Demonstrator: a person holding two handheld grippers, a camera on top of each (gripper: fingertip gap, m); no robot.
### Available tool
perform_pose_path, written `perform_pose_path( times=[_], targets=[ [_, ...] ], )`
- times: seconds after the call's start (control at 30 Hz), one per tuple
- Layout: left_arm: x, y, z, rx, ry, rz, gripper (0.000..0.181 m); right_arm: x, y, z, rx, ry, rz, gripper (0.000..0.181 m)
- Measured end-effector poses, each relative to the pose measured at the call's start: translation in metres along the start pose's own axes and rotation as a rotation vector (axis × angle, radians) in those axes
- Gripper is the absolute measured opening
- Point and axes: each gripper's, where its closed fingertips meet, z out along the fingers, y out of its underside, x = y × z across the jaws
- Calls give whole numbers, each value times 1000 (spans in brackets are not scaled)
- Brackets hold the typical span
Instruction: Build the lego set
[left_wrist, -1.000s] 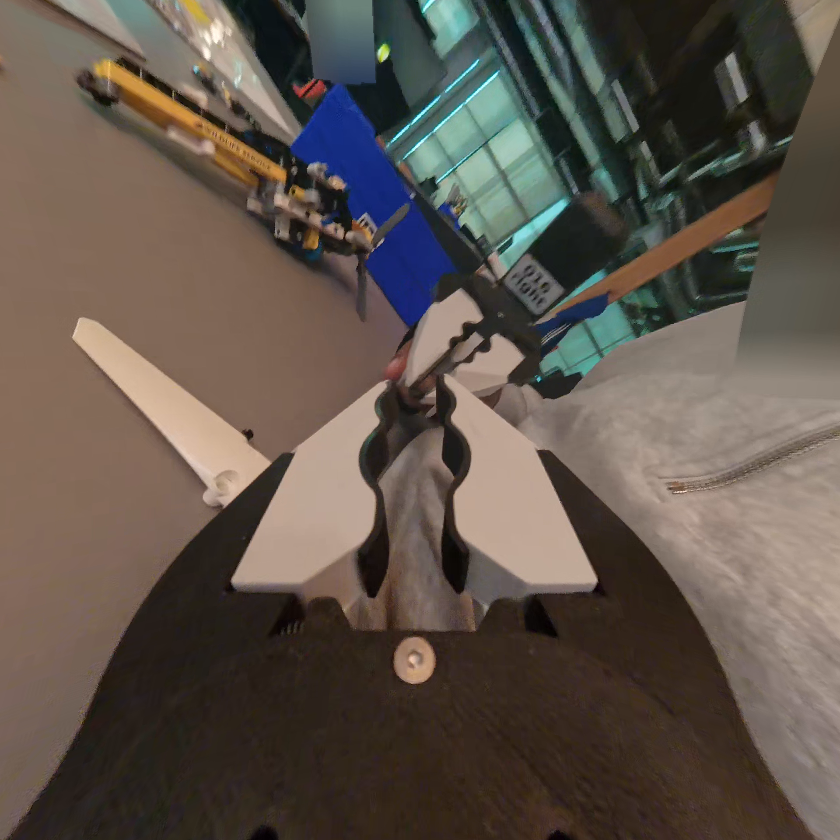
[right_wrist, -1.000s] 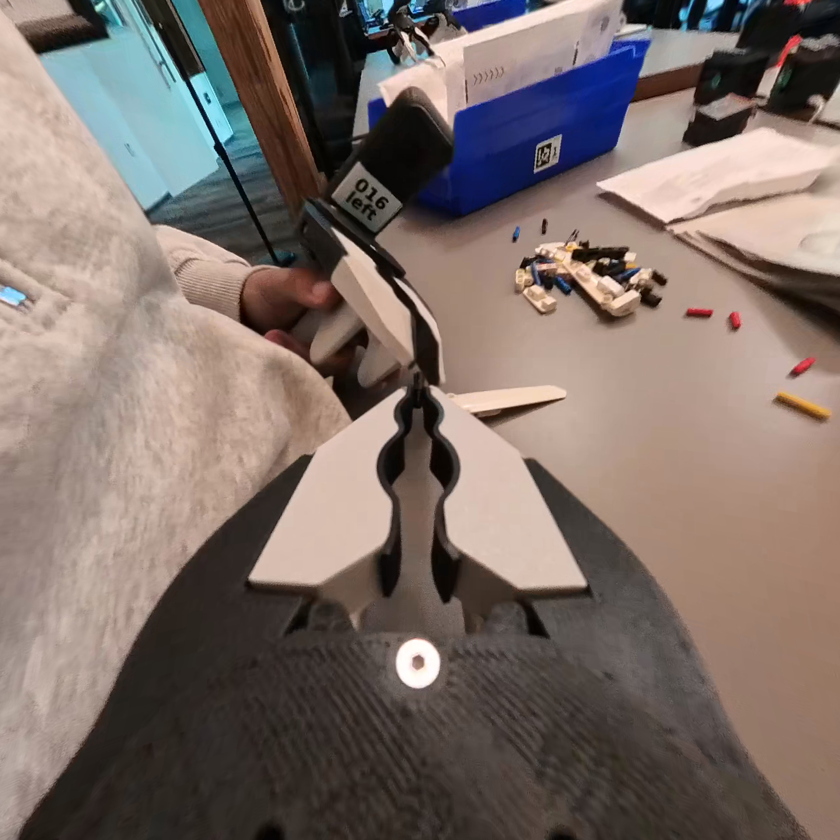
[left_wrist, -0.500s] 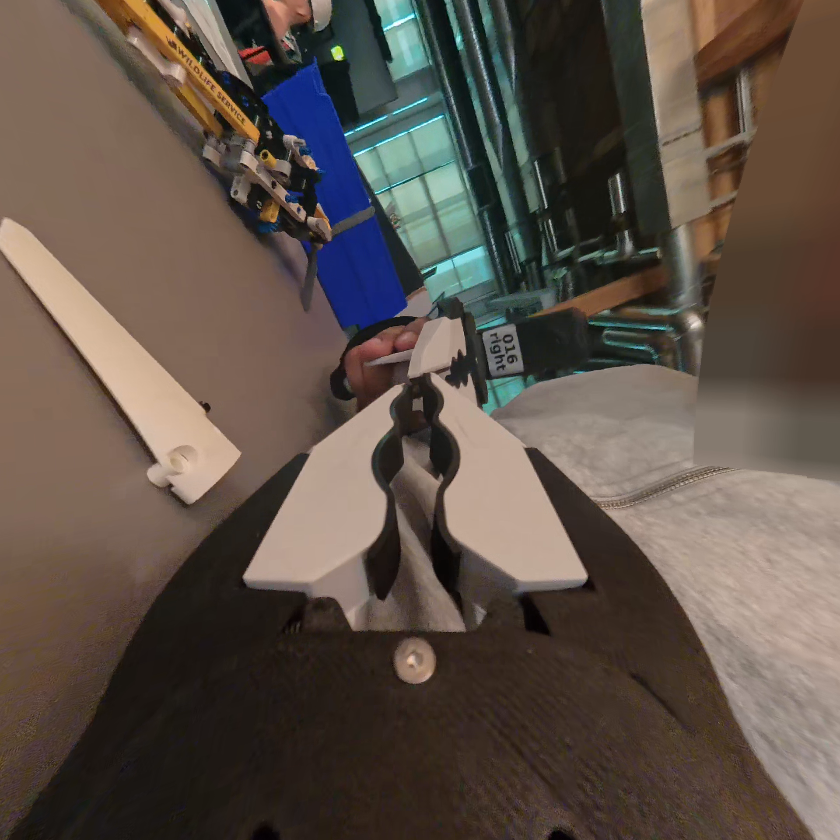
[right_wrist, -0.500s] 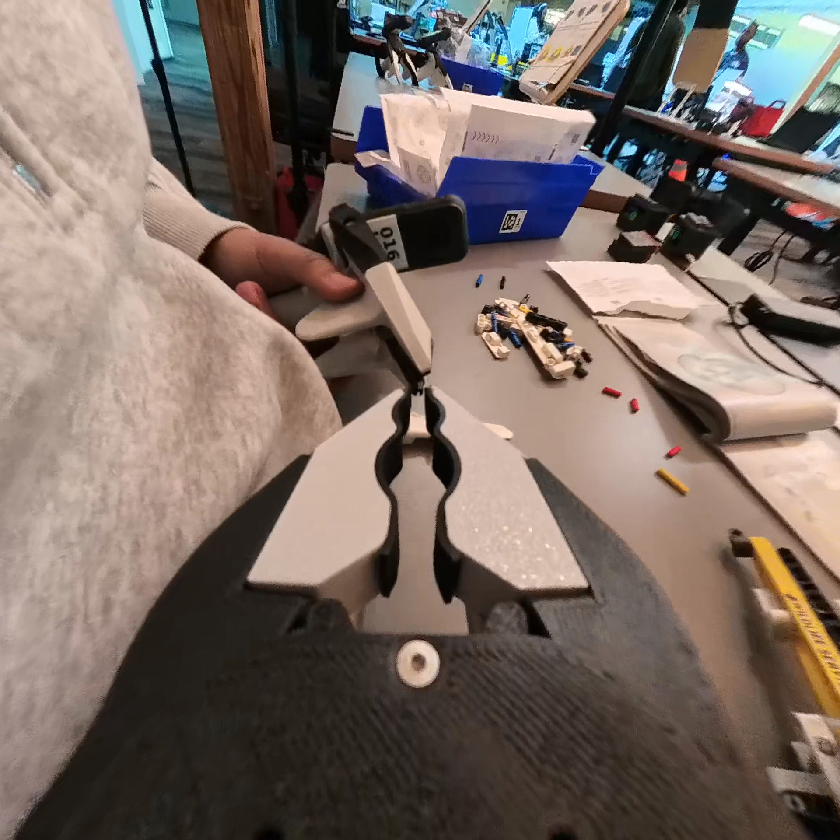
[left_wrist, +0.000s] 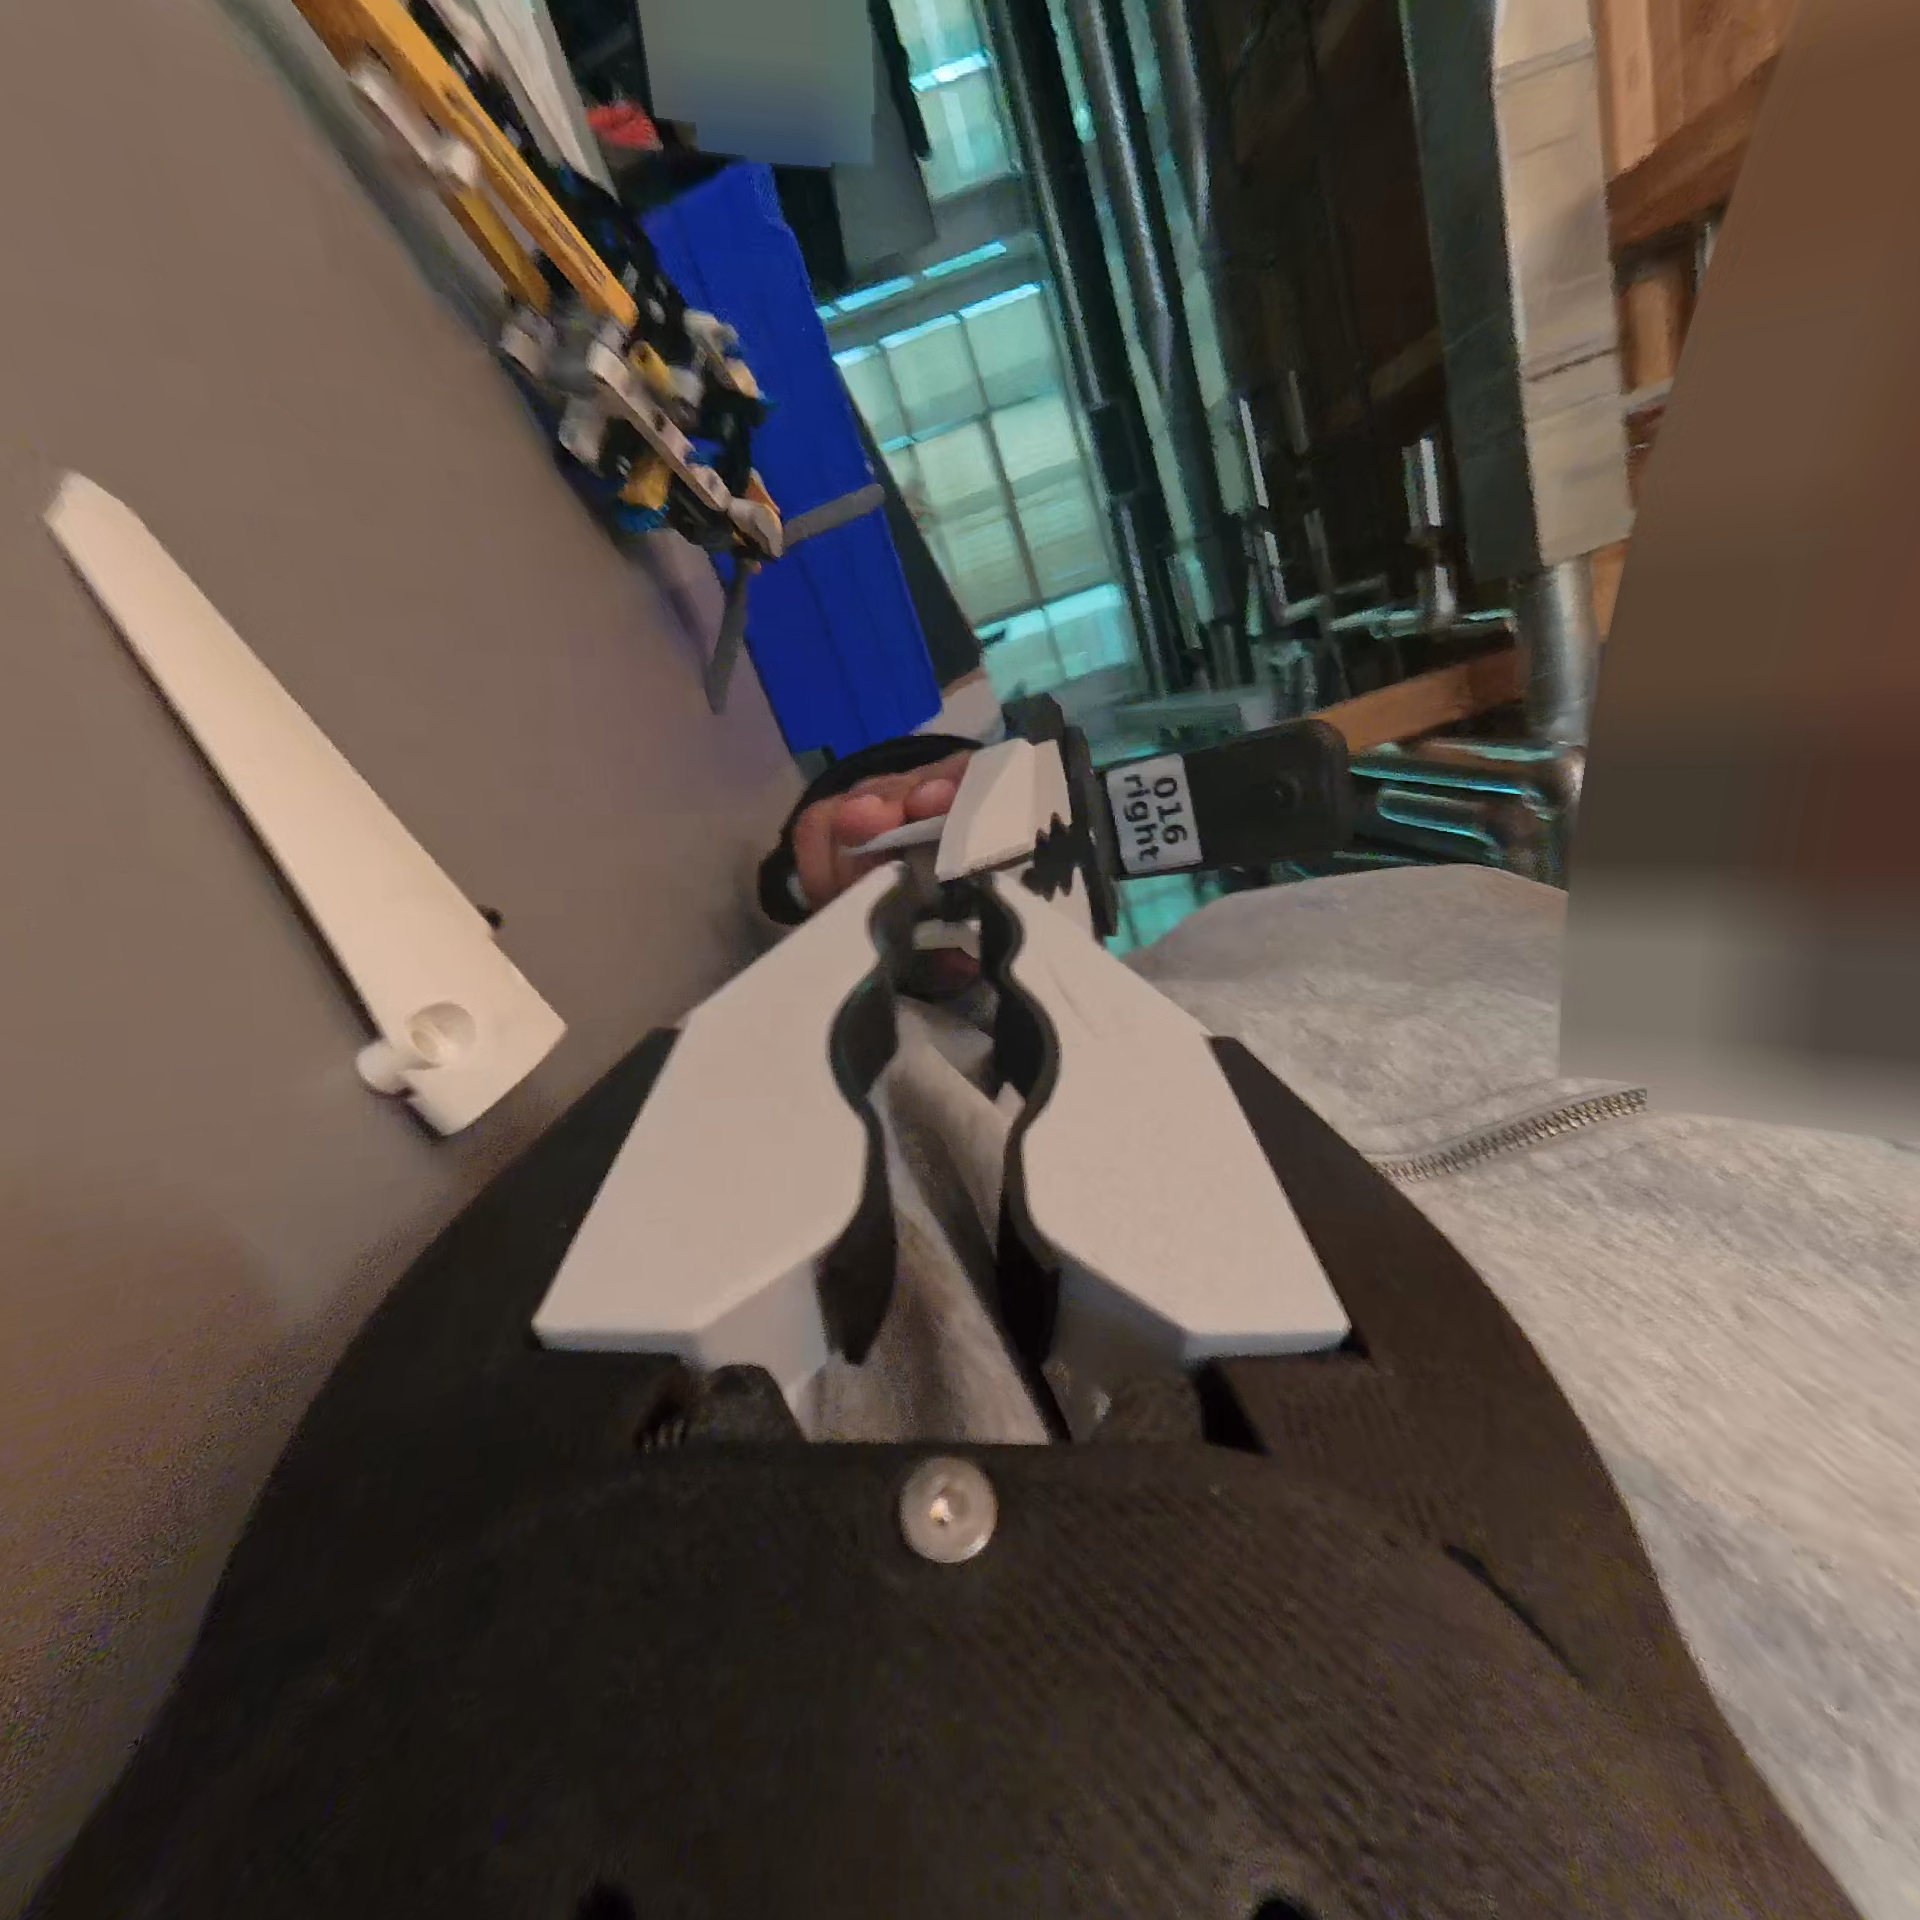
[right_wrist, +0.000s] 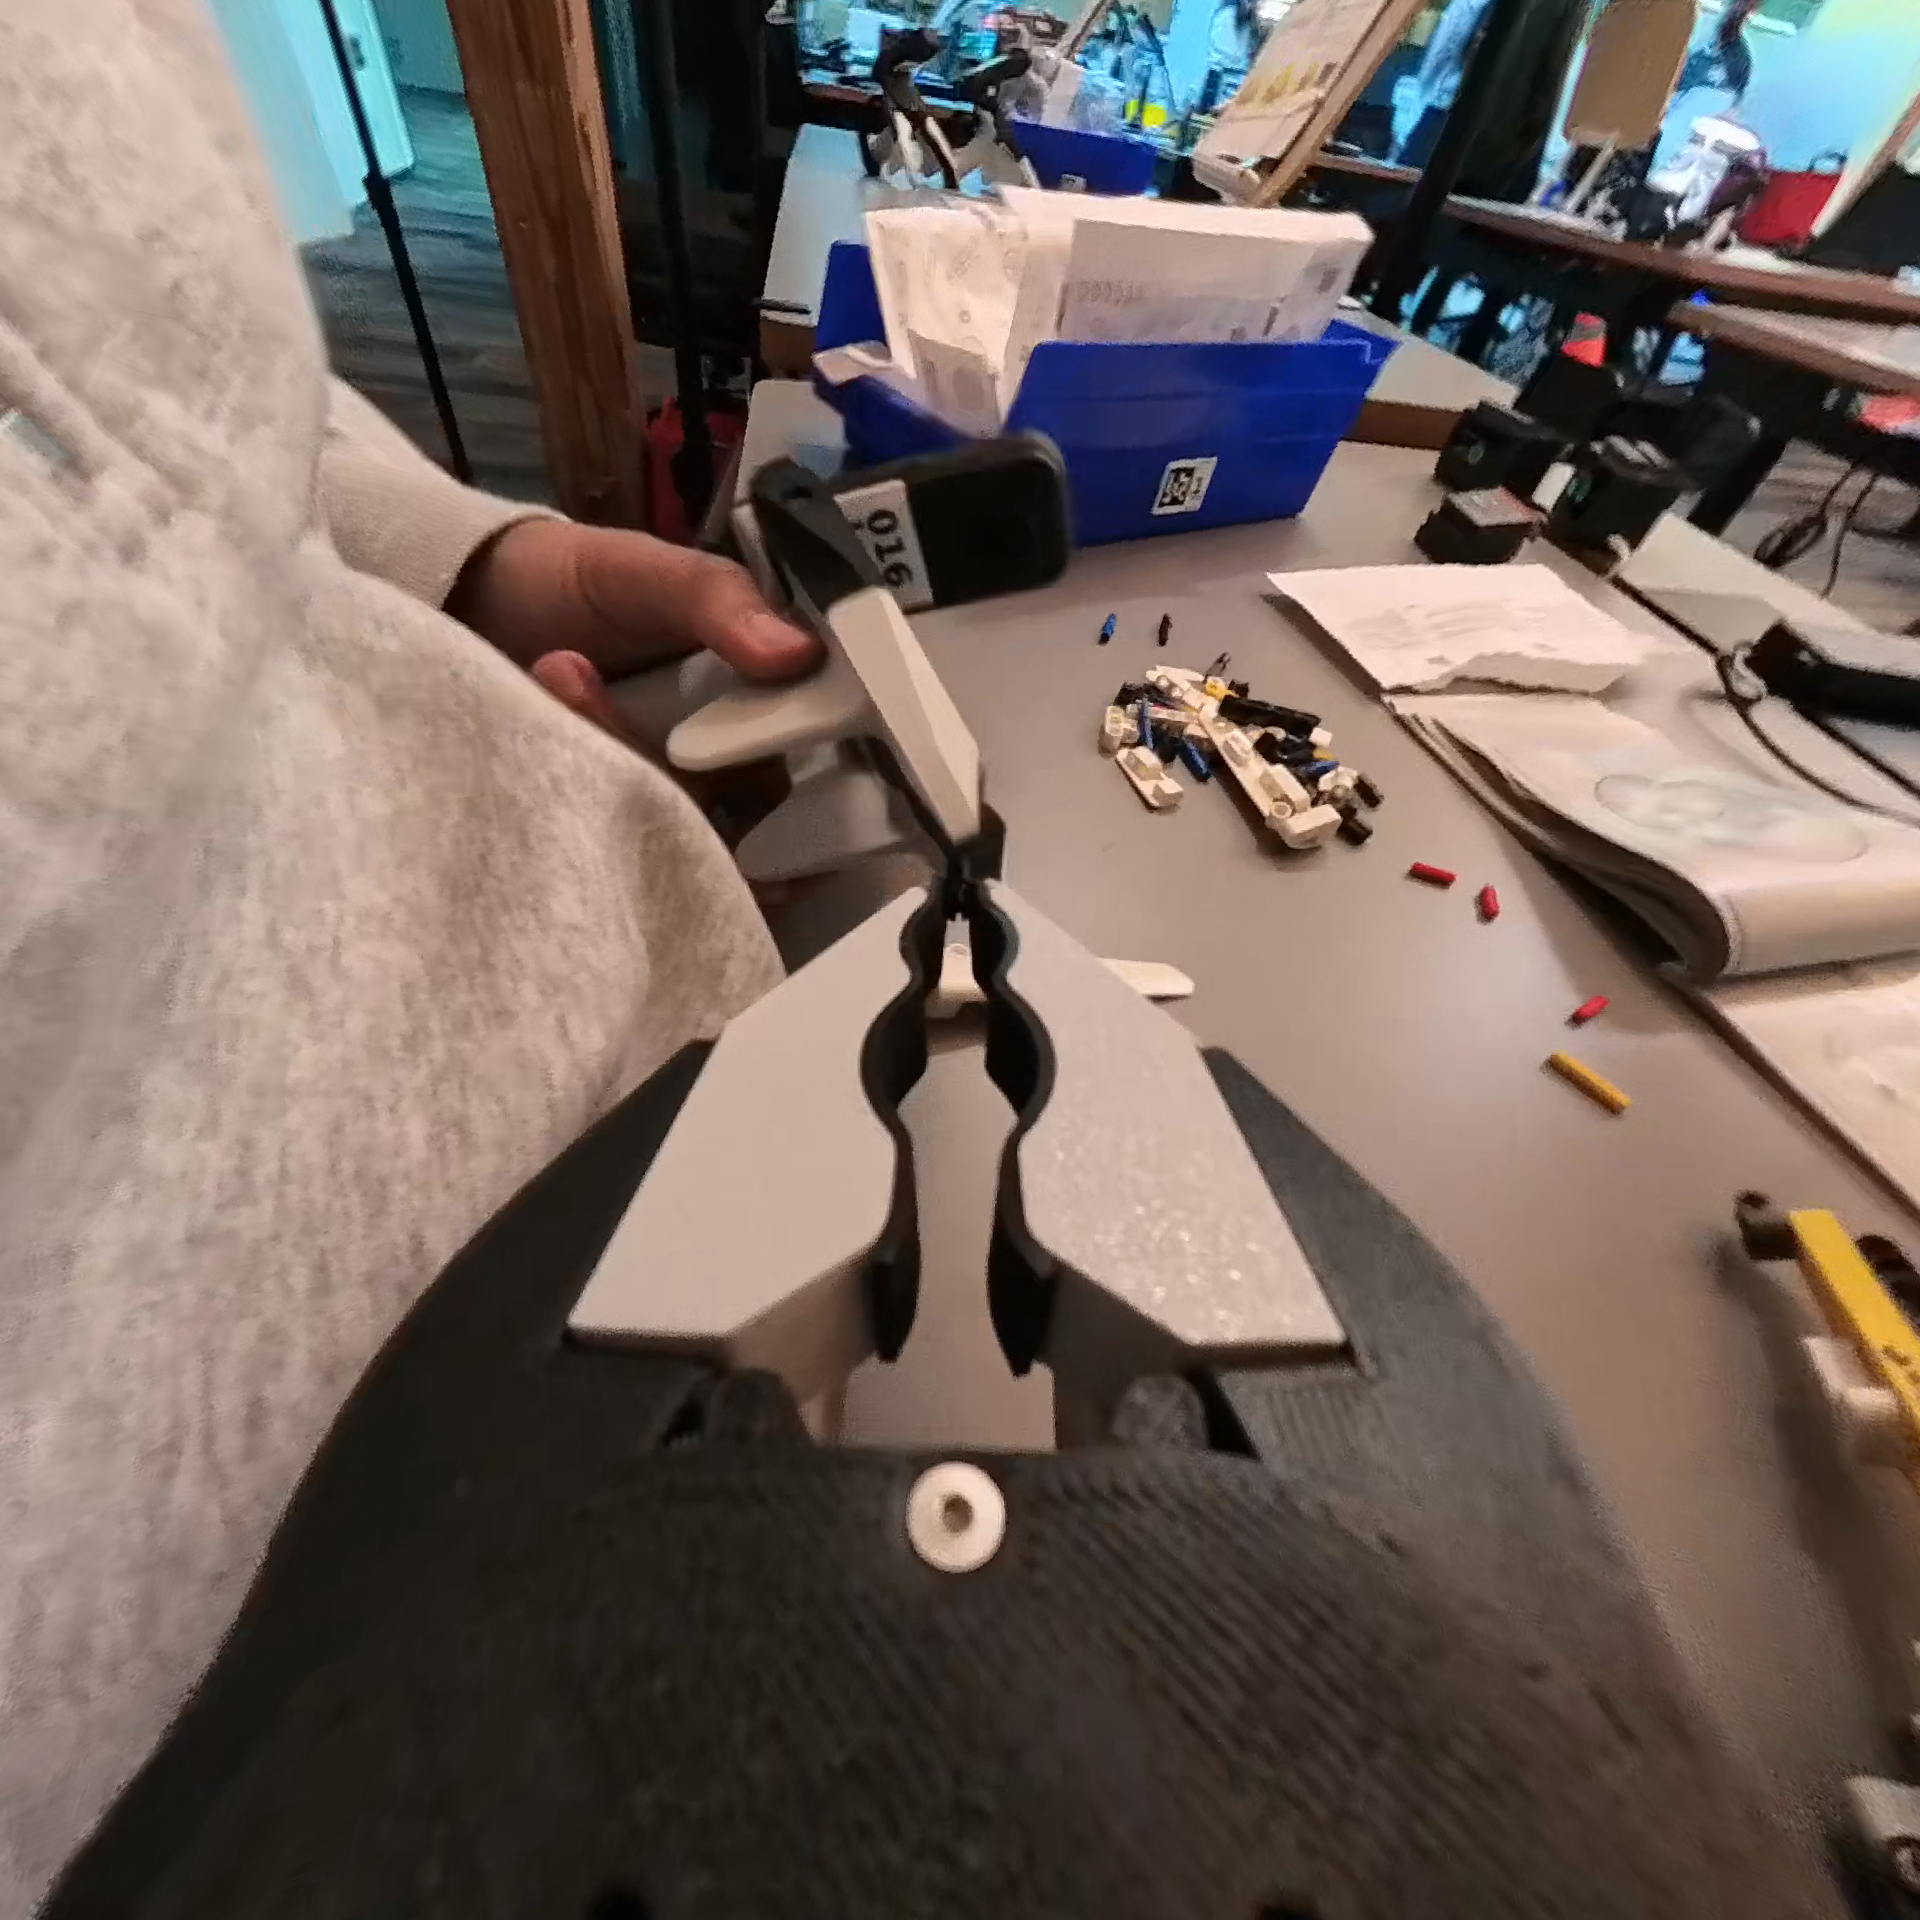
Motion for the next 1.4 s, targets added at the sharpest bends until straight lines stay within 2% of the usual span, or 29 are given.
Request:
perform_pose_path(
  times=[0.07,0.1,0.17,0.27,0.37,0.47,0.7,0.73,0.87,1.1,1.2,1.4],
  targets=[
    [-3,-10,-7,52,-82,66,28,9,2,-2,-1,30,89,2],
    [-8,-17,-13,93,-164,128,29,16,6,-3,-4,56,144,2],
    [-28,-26,-26,122,-419,284,33,30,13,-5,-6,110,258,2],
    [-59,-24,-38,13,-809,530,58,43,23,-4,-30,173,383,2],
    [-78,-11,-32,-123,-993,628,76,48,31,0,-82,216,402,3],
    [-84,-7,-33,-199,-1122,723,71,42,28,-3,-56,187,408,2],
    [-86,-5,-37,-191,-1189,714,41,38,20,-13,14,145,449,2],
    [-87,-5,-38,-189,-1192,718,33,37,20,-13,16,141,444,2],
    [-87,-5,-36,-176,-1183,716,29,32,19,-13,10,131,413,2],
    [-80,3,-26,-96,-971,566,26,32,21,-14,3,132,424,2],
    [-74,6,-27,-51,-878,498,26,30,30,-10,-67,137,442,2],
    [-66,22,-33,-40,-788,435,25,8,48,7,-220,78,456,2]
  ],
)
